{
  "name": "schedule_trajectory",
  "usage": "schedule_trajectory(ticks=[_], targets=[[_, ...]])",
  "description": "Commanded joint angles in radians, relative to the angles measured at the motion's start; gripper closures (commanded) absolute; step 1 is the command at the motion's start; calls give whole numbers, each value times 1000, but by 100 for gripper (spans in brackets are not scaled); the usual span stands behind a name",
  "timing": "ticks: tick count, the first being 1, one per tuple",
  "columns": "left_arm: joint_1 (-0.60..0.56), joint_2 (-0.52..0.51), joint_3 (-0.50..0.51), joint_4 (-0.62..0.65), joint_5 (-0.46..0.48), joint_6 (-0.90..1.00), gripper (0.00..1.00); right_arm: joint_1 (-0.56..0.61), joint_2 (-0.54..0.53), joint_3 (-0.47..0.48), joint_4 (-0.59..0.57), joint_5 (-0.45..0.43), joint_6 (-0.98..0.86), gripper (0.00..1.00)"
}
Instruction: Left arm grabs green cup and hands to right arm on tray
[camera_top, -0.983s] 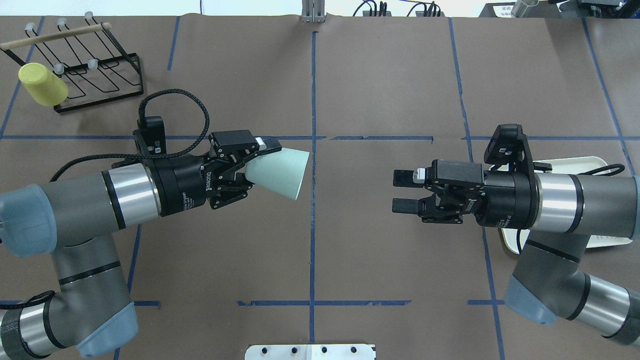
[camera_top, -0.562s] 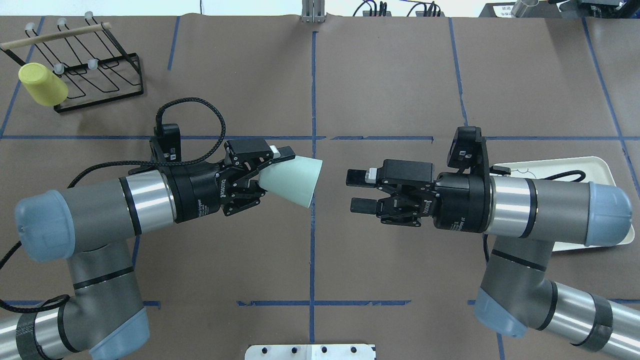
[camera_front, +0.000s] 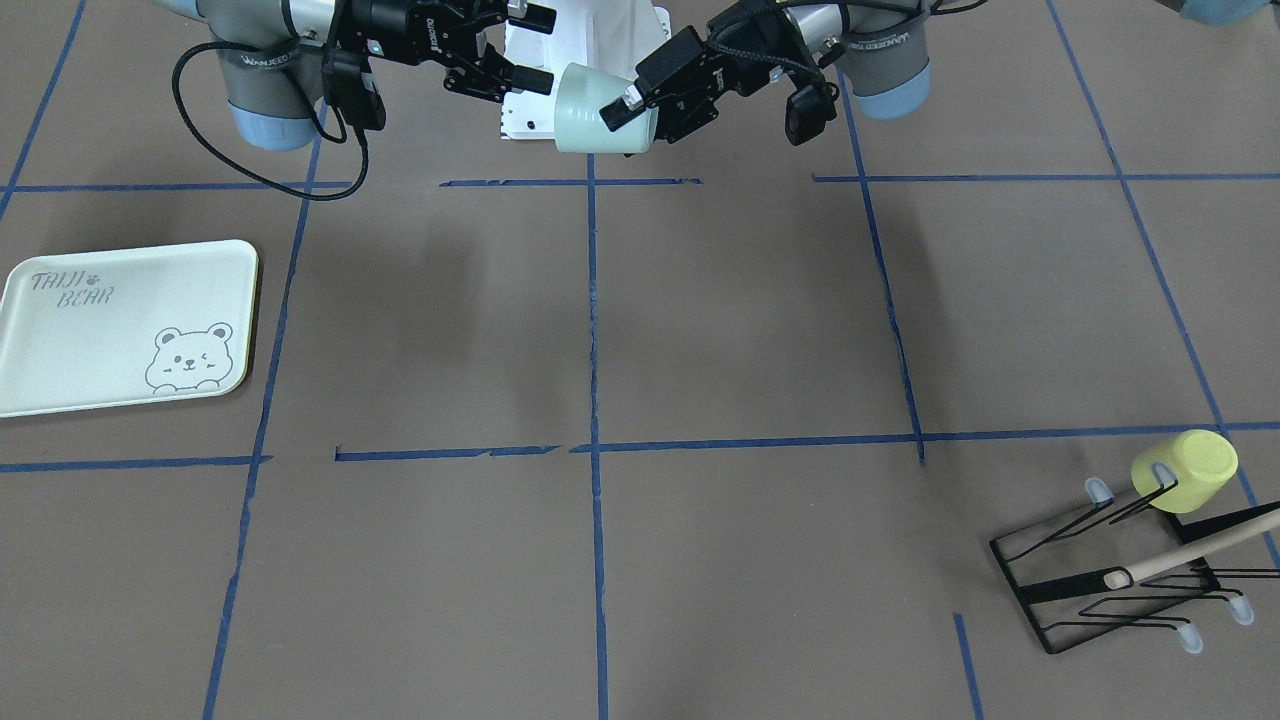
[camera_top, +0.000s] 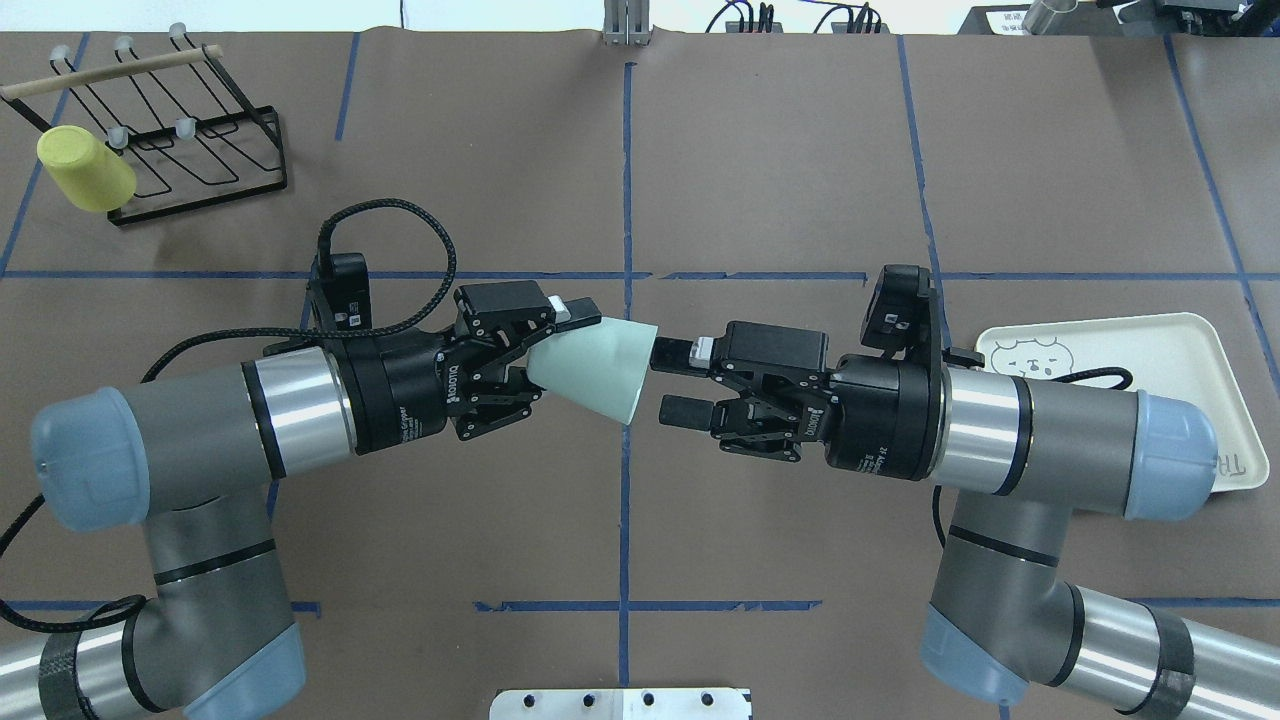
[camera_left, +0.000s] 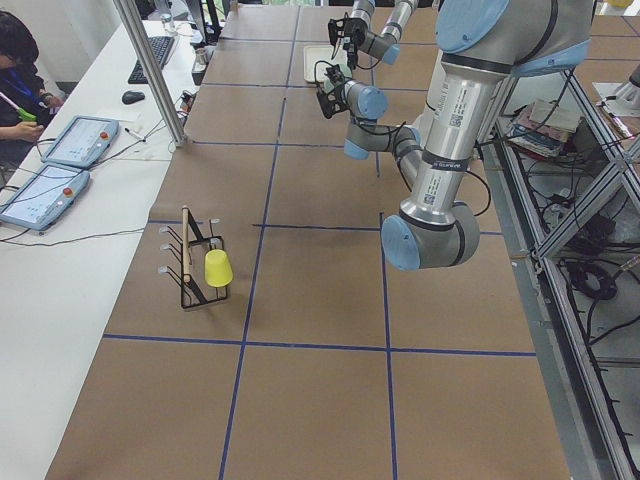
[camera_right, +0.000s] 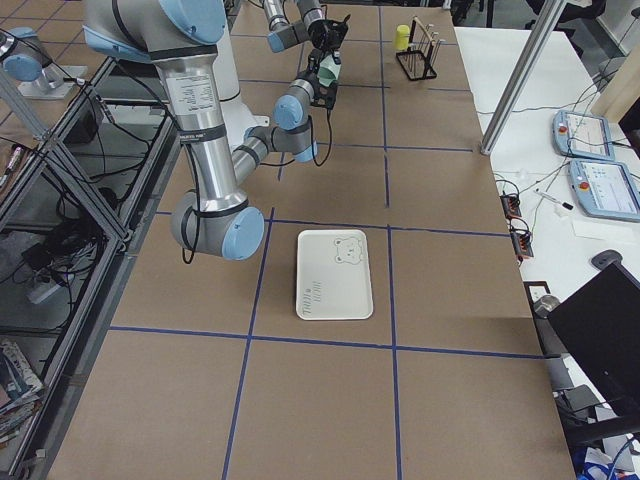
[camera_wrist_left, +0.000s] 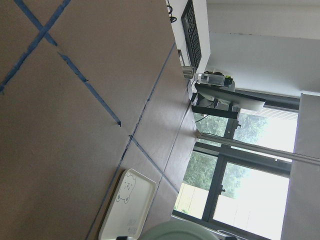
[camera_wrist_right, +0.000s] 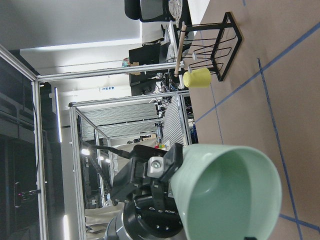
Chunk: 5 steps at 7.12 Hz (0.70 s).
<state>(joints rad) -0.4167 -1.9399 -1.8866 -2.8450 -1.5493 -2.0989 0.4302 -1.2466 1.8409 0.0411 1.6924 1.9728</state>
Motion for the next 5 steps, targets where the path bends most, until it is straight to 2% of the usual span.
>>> schedule_trajectory(ticks=[1,5], targets=[[24,2,-2,-25,0,-4,55,-1,4,0,0,-13,0,13],[41,6,0,-25,3,-30,55,-1,6,0,-9,-25,3,16]])
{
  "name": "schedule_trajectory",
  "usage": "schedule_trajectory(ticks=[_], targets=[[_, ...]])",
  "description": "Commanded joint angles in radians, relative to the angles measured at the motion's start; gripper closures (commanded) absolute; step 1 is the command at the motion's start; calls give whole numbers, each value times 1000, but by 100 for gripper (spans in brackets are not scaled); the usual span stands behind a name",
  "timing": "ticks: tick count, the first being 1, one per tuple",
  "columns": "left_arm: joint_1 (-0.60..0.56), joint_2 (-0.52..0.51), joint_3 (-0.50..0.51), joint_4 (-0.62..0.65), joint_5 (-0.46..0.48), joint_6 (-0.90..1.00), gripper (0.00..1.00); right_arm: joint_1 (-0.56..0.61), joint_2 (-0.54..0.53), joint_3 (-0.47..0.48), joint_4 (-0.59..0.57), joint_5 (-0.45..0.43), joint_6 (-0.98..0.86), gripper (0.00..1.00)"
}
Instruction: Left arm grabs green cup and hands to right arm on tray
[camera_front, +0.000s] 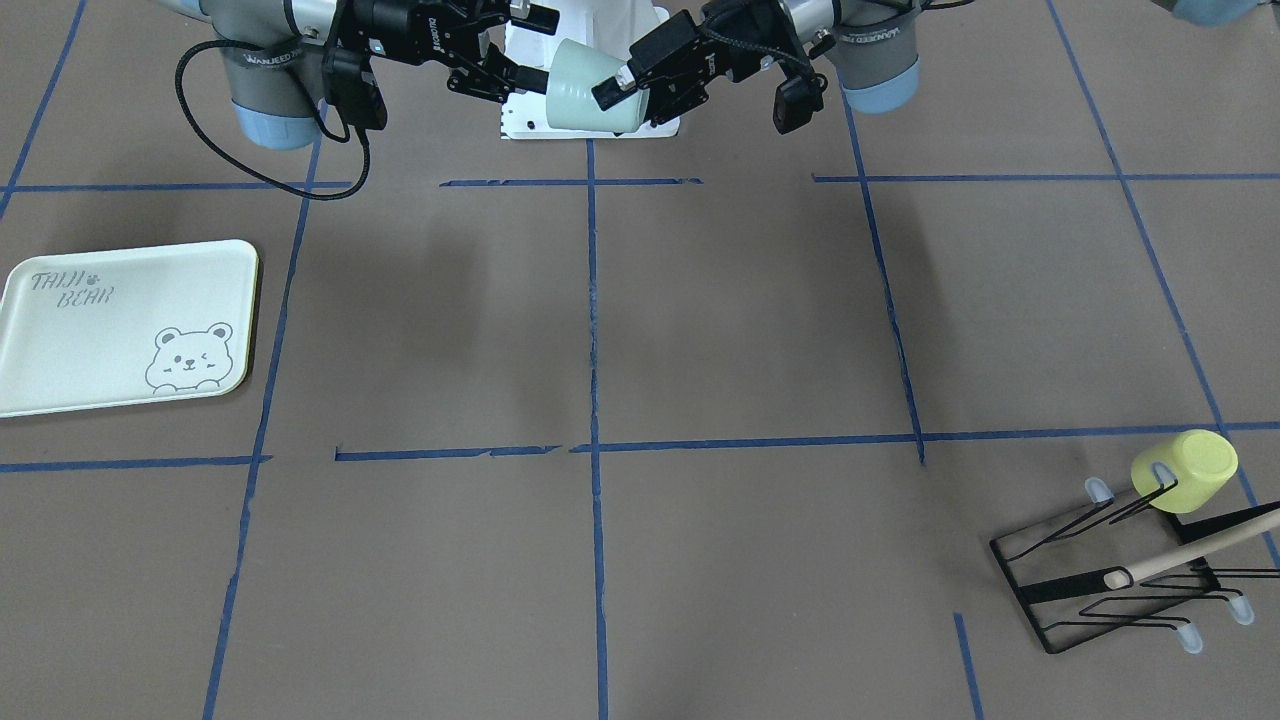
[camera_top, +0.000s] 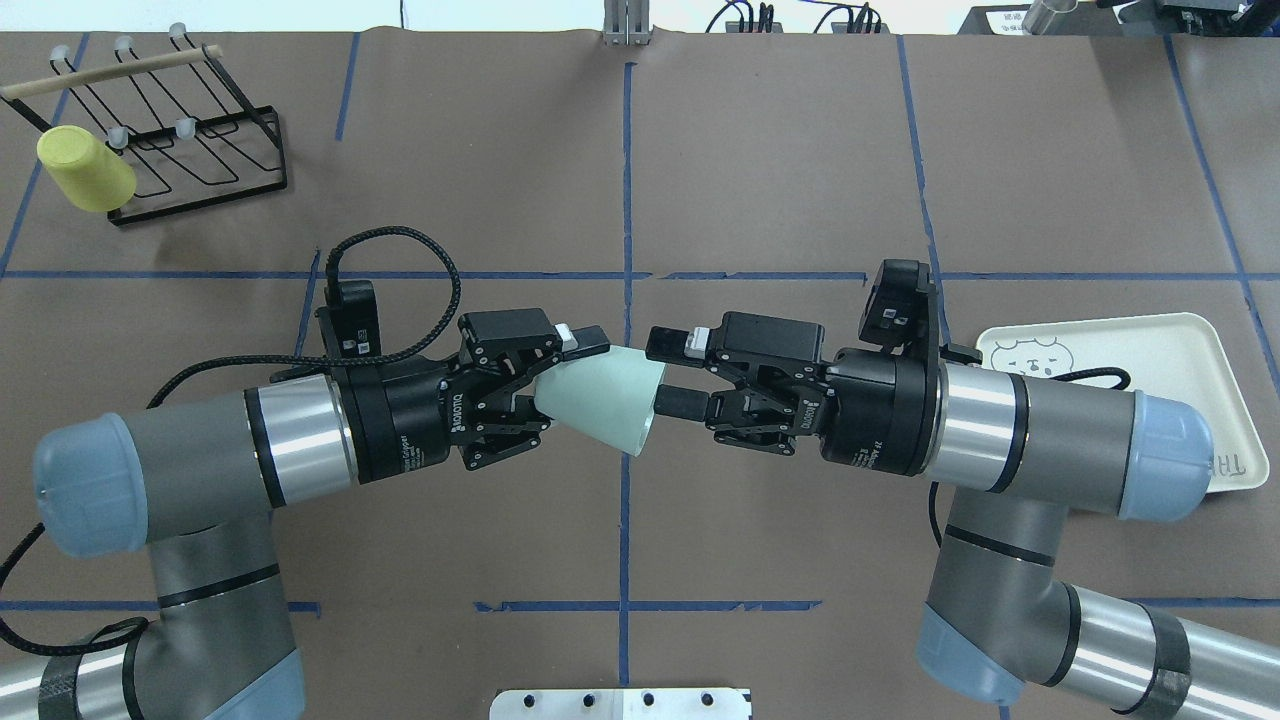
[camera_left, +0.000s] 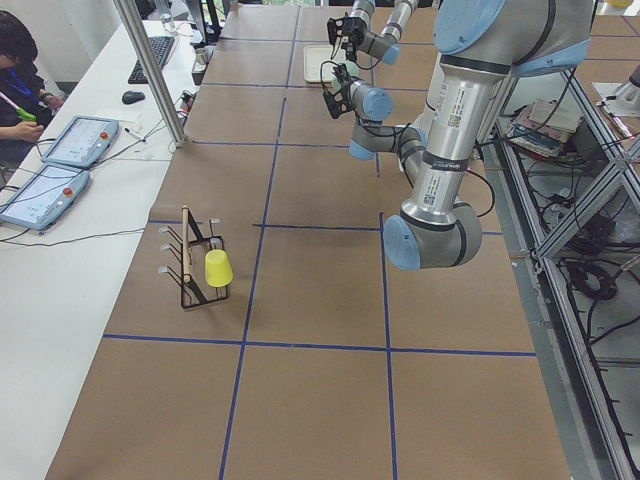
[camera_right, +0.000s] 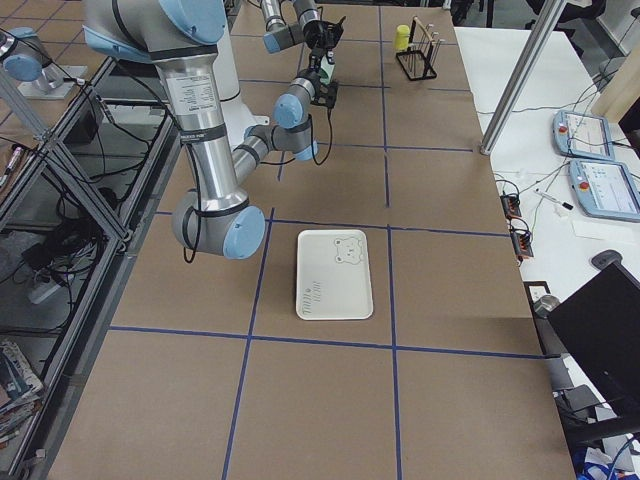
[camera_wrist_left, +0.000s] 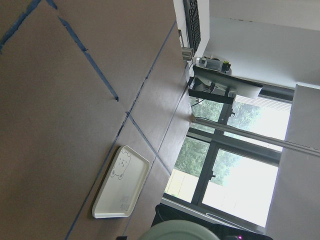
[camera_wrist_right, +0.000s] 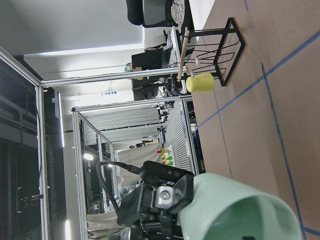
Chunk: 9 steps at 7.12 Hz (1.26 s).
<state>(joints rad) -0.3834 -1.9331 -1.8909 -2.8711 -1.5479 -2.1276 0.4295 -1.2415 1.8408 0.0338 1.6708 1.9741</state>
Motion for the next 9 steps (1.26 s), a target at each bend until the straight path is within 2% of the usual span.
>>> schedule_trajectory(ticks=[1,6,9], targets=[[9,-3,7,1,3,0,55,0,1,0,-5,-3,2,18],[21,-9,6,3,17,-2,55,-2,27,0,-61,-8,5,24],[23,-12,-5,4,23,-9,55,-2,27,0,-66,-8,9,44]])
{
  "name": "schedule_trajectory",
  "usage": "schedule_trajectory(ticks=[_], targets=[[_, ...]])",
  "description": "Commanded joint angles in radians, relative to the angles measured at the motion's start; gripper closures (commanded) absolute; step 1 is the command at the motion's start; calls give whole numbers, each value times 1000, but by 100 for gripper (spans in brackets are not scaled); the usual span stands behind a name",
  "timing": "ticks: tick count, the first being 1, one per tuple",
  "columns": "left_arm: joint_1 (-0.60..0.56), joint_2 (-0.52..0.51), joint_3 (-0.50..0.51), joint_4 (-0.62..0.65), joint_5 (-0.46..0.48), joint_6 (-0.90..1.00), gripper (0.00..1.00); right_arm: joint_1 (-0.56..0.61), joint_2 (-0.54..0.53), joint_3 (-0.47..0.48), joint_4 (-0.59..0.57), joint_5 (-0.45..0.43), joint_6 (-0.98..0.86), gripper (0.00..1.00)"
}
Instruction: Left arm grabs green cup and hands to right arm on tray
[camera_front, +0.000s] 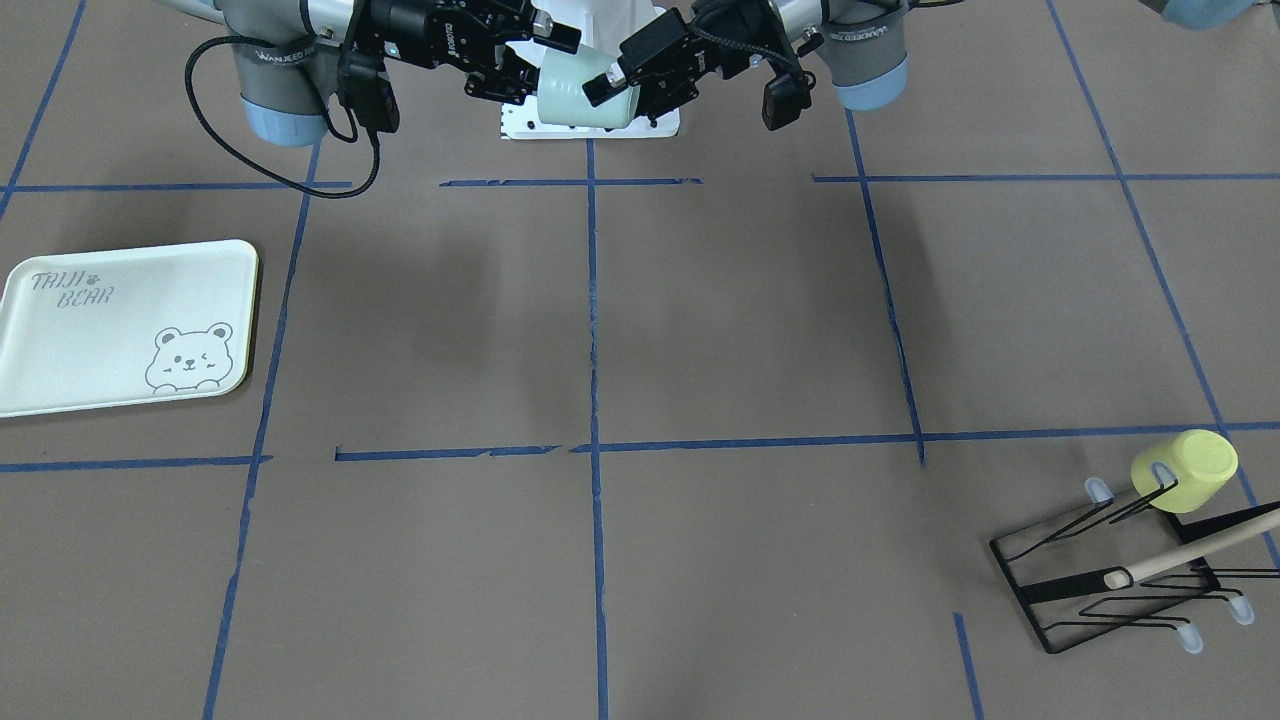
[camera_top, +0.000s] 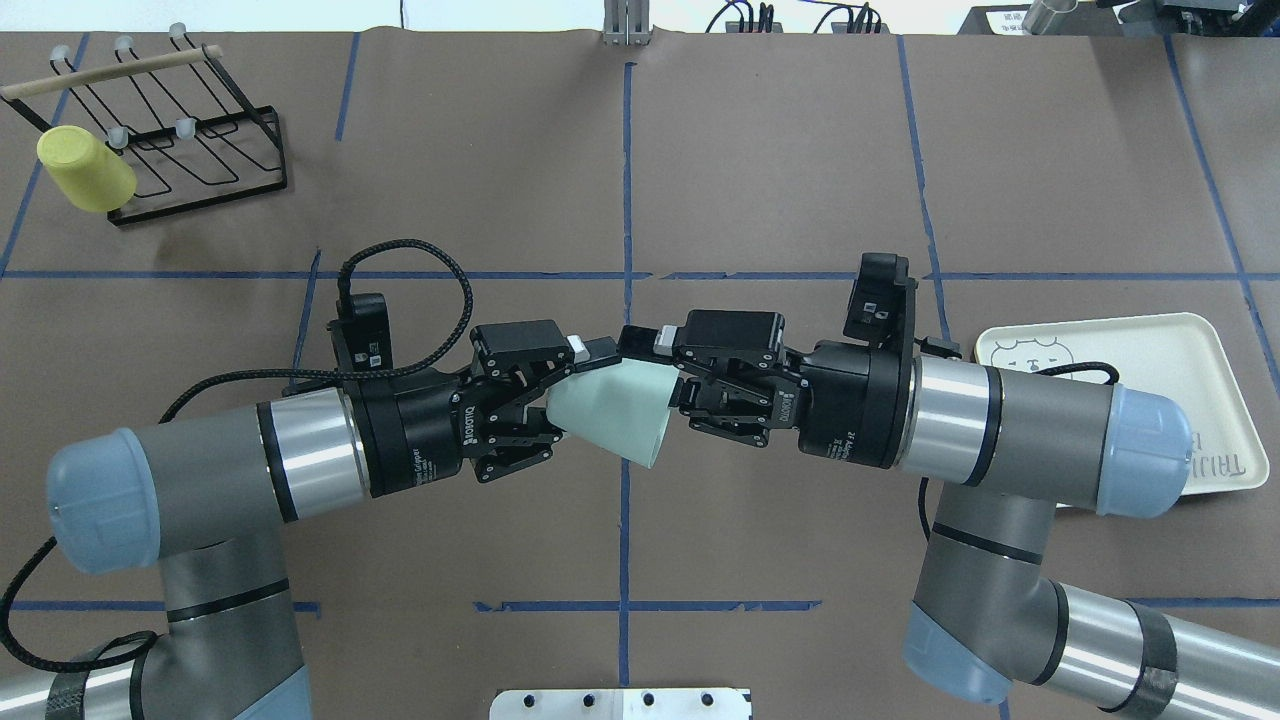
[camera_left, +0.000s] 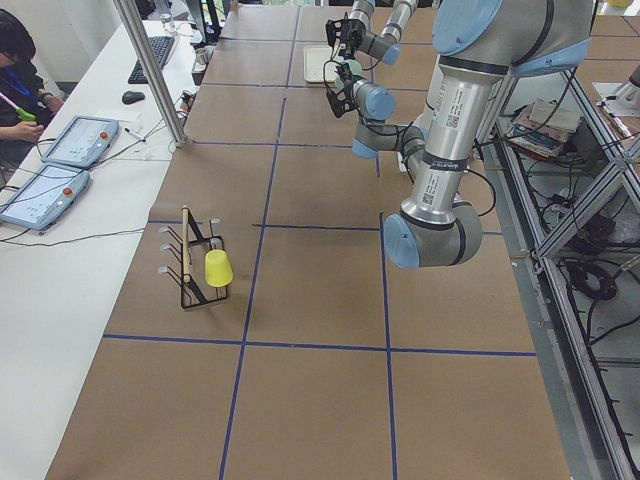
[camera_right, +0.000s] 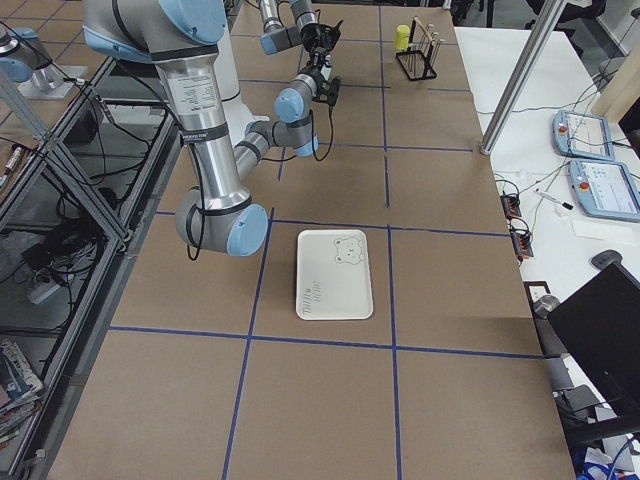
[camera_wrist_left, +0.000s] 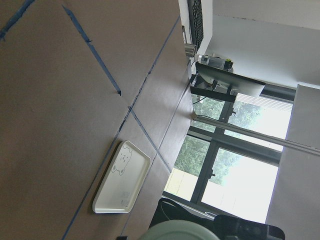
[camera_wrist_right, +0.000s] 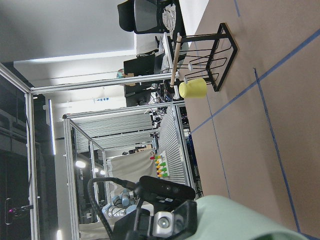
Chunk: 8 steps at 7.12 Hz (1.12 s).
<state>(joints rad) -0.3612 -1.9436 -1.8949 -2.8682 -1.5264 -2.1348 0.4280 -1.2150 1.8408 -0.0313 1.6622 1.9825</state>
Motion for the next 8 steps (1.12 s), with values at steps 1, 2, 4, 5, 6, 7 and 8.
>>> schedule_trajectory(ticks=[1,2,4,5,6,7,8], targets=[[1,-1,0,1,2,-2,55,-2,0,0,-1,1,1,48],[1,-1,2,1,2,-2,55,-6,0,0,-1,1,1,51],[1,-1,5,0,2,-2,55,-12,-1,0,-2,1,1,52],[1,-1,5,1,2,-2,54,-14,0,0,-2,1,1,54],[1,0,5,0,2,-2,54,-15,-1,0,-2,1,1,58],[1,0,5,0,2,-1,54,-18,-1,2,-2,1,1,63],[1,0,5,1,2,-1,47,-21,-1,0,-2,1,1,75]])
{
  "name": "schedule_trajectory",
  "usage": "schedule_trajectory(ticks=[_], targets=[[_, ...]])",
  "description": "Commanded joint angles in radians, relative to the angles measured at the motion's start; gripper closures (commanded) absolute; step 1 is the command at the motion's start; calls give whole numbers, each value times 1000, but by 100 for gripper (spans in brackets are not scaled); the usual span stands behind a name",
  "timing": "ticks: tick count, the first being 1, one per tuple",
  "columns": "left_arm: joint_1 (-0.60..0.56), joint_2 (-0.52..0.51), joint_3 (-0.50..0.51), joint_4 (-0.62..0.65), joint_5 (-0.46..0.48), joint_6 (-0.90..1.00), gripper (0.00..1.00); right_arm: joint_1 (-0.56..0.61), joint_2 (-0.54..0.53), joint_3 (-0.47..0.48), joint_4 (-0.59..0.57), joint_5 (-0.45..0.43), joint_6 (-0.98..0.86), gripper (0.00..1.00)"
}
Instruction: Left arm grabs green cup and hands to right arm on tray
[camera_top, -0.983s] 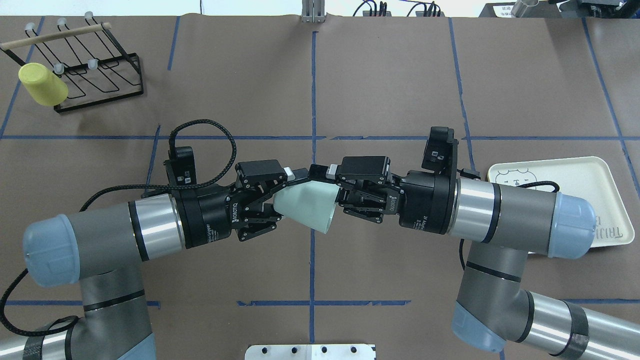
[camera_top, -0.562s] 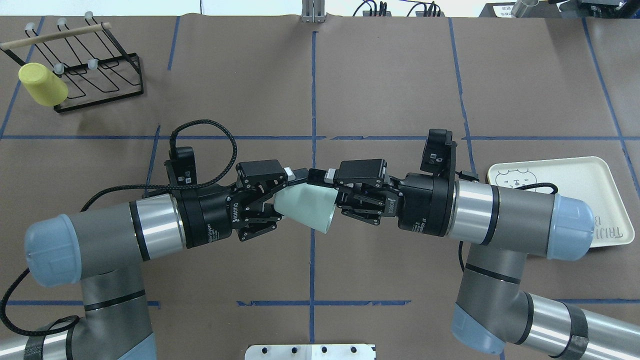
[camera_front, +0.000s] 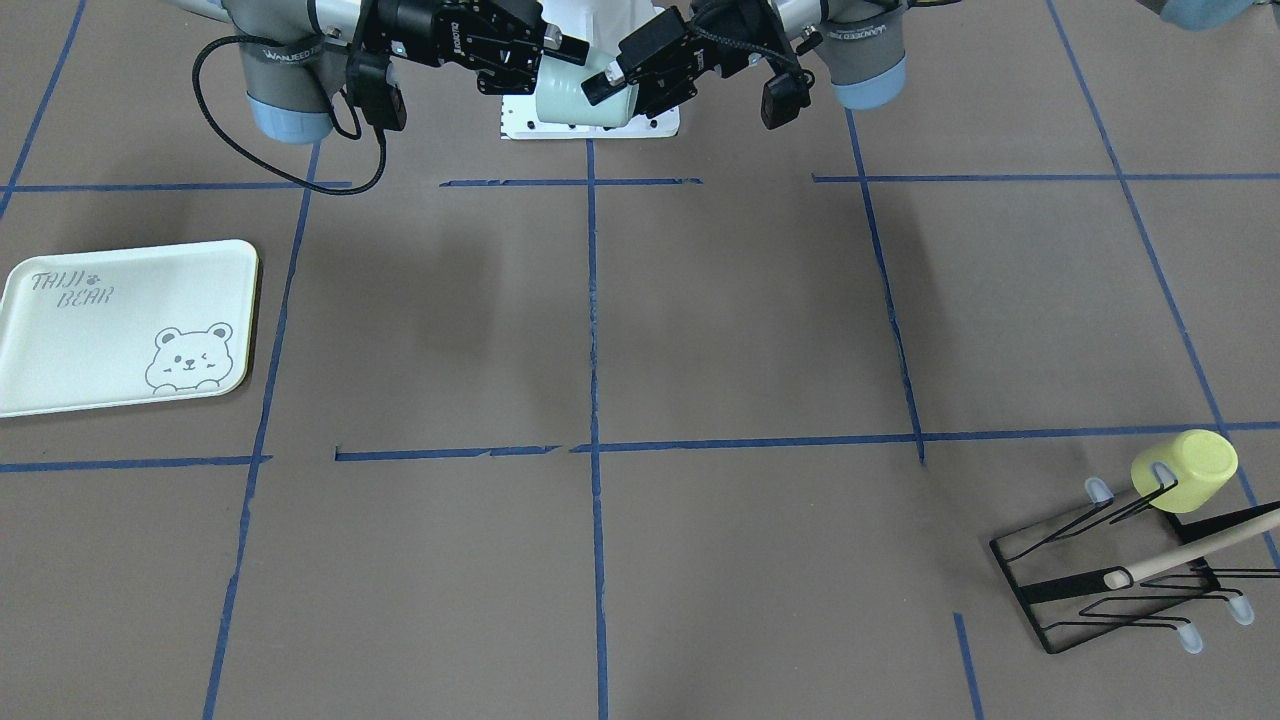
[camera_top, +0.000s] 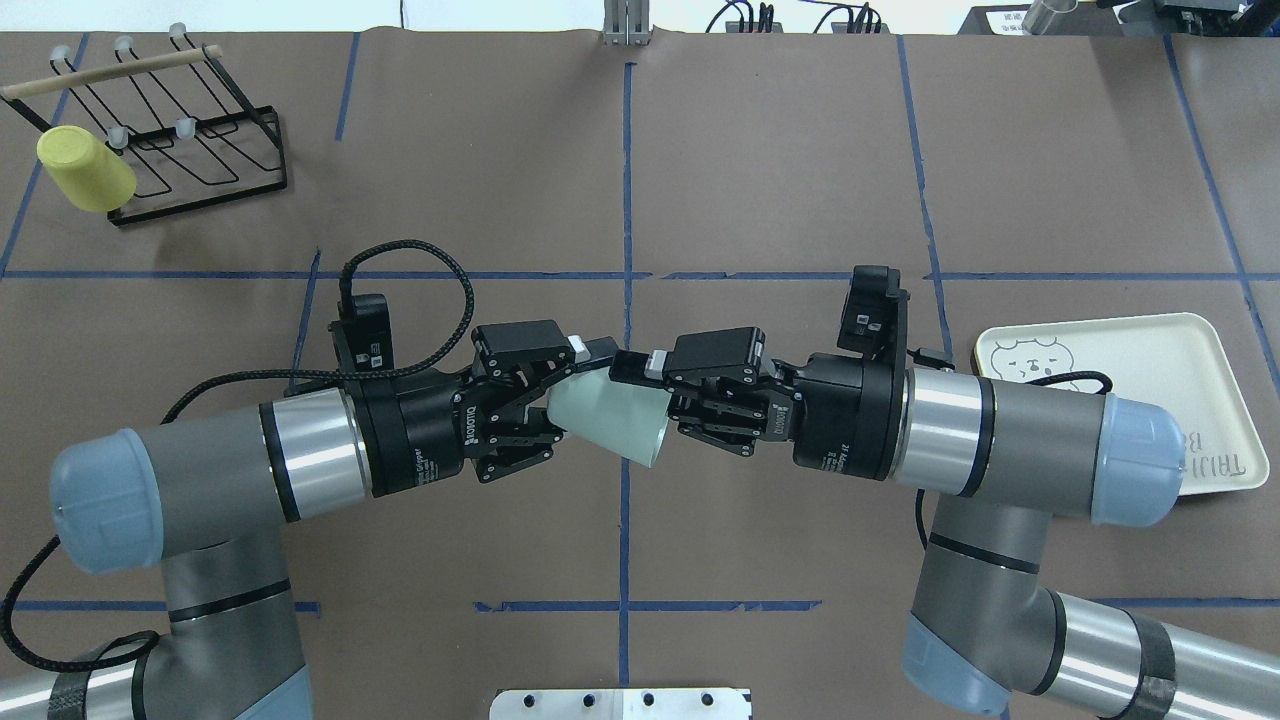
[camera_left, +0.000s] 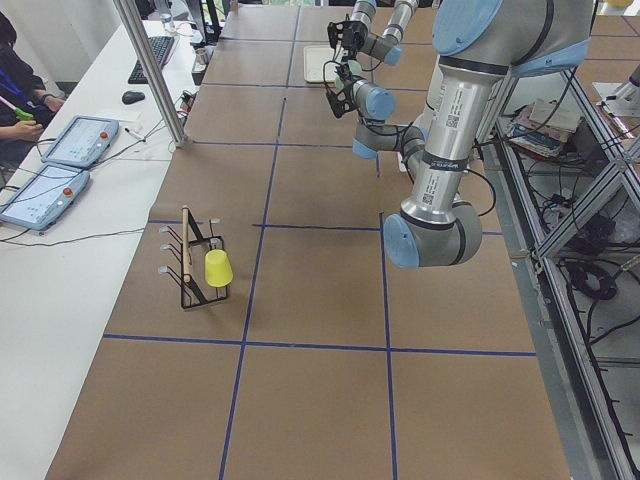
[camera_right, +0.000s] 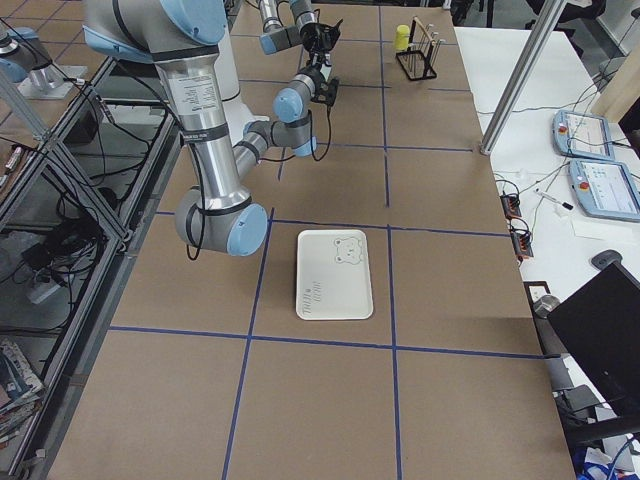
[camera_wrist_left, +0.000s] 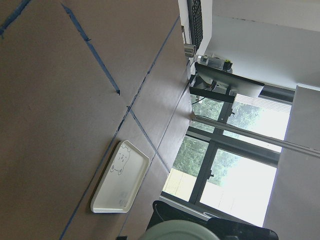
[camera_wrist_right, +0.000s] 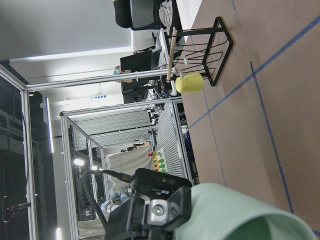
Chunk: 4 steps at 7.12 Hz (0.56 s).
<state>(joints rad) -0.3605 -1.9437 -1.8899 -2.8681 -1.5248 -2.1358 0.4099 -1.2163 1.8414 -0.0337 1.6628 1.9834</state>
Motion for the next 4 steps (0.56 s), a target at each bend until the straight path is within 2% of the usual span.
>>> schedule_trajectory(ticks=[1,4], targets=[[0,0,-1,13,-3,14,0,-5,0,-1,-2,0,0,97],[-2,0,-11,23,-9,14,0,-6,0,1,3,0,-5,100]])
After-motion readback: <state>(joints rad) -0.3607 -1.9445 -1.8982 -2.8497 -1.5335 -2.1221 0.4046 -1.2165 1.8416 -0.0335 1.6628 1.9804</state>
